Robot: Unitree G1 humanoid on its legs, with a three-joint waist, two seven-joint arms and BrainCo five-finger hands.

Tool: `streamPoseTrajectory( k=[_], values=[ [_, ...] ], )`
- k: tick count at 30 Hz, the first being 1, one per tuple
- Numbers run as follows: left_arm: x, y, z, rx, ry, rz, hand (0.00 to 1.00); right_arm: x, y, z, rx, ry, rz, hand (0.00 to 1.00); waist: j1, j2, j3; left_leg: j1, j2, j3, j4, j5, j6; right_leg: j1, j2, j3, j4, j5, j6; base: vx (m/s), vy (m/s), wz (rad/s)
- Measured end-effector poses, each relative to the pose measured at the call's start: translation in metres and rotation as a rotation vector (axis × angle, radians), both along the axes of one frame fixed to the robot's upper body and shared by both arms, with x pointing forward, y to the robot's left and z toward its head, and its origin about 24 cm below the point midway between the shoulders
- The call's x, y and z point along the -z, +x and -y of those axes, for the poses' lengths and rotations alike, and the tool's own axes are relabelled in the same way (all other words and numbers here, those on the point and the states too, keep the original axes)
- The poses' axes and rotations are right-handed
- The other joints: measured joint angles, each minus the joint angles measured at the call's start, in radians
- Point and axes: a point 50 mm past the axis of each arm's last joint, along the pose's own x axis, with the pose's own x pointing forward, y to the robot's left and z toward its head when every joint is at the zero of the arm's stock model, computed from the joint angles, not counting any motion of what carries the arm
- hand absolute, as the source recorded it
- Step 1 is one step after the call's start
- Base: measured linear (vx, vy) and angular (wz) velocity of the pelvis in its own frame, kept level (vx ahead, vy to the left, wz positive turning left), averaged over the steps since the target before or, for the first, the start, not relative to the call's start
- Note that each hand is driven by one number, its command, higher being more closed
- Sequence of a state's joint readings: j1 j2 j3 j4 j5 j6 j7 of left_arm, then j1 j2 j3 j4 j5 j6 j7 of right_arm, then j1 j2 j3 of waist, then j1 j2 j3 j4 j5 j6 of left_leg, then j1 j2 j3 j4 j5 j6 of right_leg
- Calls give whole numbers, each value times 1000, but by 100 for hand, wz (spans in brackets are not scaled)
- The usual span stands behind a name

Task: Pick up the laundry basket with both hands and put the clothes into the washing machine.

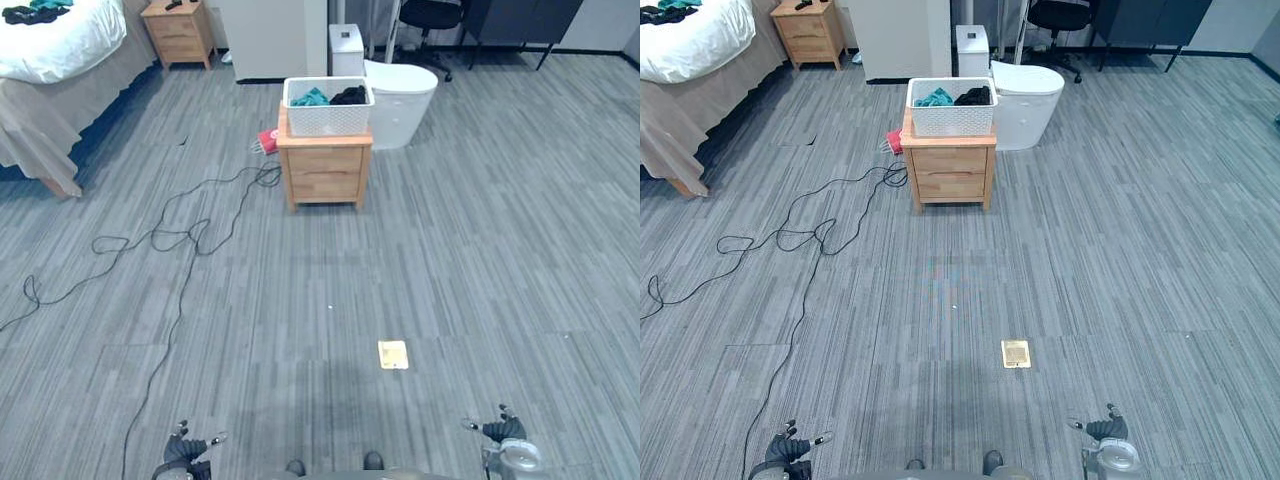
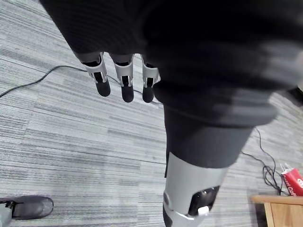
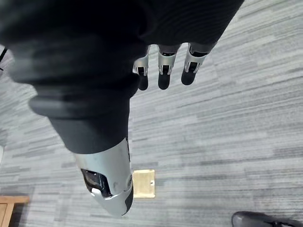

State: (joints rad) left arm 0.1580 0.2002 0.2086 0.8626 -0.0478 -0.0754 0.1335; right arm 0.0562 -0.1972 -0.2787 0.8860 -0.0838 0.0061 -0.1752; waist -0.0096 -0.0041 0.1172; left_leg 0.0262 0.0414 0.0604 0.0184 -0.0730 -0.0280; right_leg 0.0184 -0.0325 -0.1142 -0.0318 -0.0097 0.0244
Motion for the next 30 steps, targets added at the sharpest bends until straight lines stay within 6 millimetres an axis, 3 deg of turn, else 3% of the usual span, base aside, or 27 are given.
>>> streamPoseTrajectory(
  k=[2,5,6,8,9,11,13,15,16,17,18,19,20,21,22,23,24,26,28,29,30],
  values=[
    [-1,3,3,1,-7,18,0,-2,5,0,2,-2,18,0,5,2,15,-34,0,16,58,-39,9,-25,-4,9,26,-19,14,3,39,-16],
    [-7,12,7,-5,-18,74,0,-2,7,-3,19,-4,25,0,31,0,19,-113,6,46,190,-141,23,-118,-16,34,169,-108,49,40,74,-27],
    [-10,13,6,-3,-14,92,0,-2,10,-7,14,3,30,0,29,-2,23,-133,6,51,244,-187,36,-155,-28,32,259,-153,87,91,111,-21],
    [-11,15,7,3,-14,101,0,-1,11,-11,6,11,33,0,28,3,39,-123,6,47,280,-243,61,-260,-57,2,521,-163,103,155,147,-11],
    [-12,17,7,17,-11,103,0,-1,14,-16,-9,17,40,0,20,3,59,-78,1,40,280,-258,78,-357,-84,-31,738,-162,143,254,142,9],
    [-14,21,3,28,-1,111,0,1,9,-20,-29,23,26,0,25,6,73,-11,4,40,262,-280,82,-423,-93,-79,776,-212,82,360,138,-2],
    [-17,27,-1,21,16,125,0,-1,12,-19,-42,14,35,0,15,5,78,51,11,25,217,-277,78,-471,-73,-144,645,-205,62,498,87,17],
    [-23,45,1,27,15,173,0,-5,16,-14,-45,-5,49,0,-20,16,107,139,32,-12,127,-262,53,-481,-16,-188,348,-97,25,674,-2,72],
    [-28,56,2,35,16,201,0,-5,14,-13,-43,-10,48,0,-43,-8,120,183,19,-37,107,-263,33,-507,-2,-185,200,7,21,528,-43,74],
    [-28,58,3,38,15,206,0,-5,13,-12,-42,-11,47,0,-44,-12,119,191,16,-38,106,-267,21,-510,-1,-184,181,25,16,818,-105,76],
    [-29,63,7,41,3,218,0,-5,8,-10,-37,-16,40,0,-48,-22,116,233,18,-51,105,-288,-14,-517,3,-162,164,149,-64,691,-120,41],
    [-27,64,13,38,-16,222,0,-7,13,-10,-32,-15,53,0,-56,18,120,234,61,-65,145,-289,-35,-536,27,-169,266,163,-153,826,-157,33],
    [-27,65,13,39,-17,225,0,-8,18,-14,-37,-6,70,0,-55,26,126,219,73,-54,201,-267,-80,-542,28,-175,322,123,-159,686,-189,8],
    [-26,64,16,24,-30,224,0,-7,21,-21,-43,18,80,0,-56,35,137,175,88,-37,380,-186,-165,-509,34,-182,389,39,-166,717,-227,11],
    [-23,59,20,-7,-52,222,0,-6,21,-26,-51,29,83,0,-54,46,141,87,115,-29,649,0,-174,-421,50,-185,390,-23,-167,740,-230,12],
    [-22,57,21,-19,-59,222,0,-7,23,-28,-61,31,92,0,-43,50,140,33,140,-30,781,37,-182,-376,63,-184,376,-42,-171,733,-190,-6],
    [-22,56,22,-22,-61,230,0,-11,30,-37,-82,44,133,0,-20,49,142,-104,203,8,1085,12,-151,-266,99,-170,334,-73,-186,548,-120,-22],
    [-23,57,23,-22,-64,235,0,-15,36,-42,-74,62,174,0,11,34,147,-224,243,62,1227,-29,-85,-167,114,-138,287,-93,-188,614,-96,-33],
    [-24,56,29,-25,-78,252,0,-19,41,-44,-69,70,204,0,40,23,147,-385,258,130,1181,-83,-19,-15,116,-100,171,-113,-168,639,-52,-31],
    [-24,55,30,-26,-81,253,0,-19,42,-45,-69,71,205,0,47,24,147,-416,259,145,1134,-94,-14,17,116,-93,147,-118,-159,538,19,-28],
    [-23,54,31,-27,-84,251,0,-19,42,-46,-69,74,202,0,54,22,147,-455,253,177,986,-111,-11,68,114,-74,111,-129,-147,522,83,-36]
  ],
)
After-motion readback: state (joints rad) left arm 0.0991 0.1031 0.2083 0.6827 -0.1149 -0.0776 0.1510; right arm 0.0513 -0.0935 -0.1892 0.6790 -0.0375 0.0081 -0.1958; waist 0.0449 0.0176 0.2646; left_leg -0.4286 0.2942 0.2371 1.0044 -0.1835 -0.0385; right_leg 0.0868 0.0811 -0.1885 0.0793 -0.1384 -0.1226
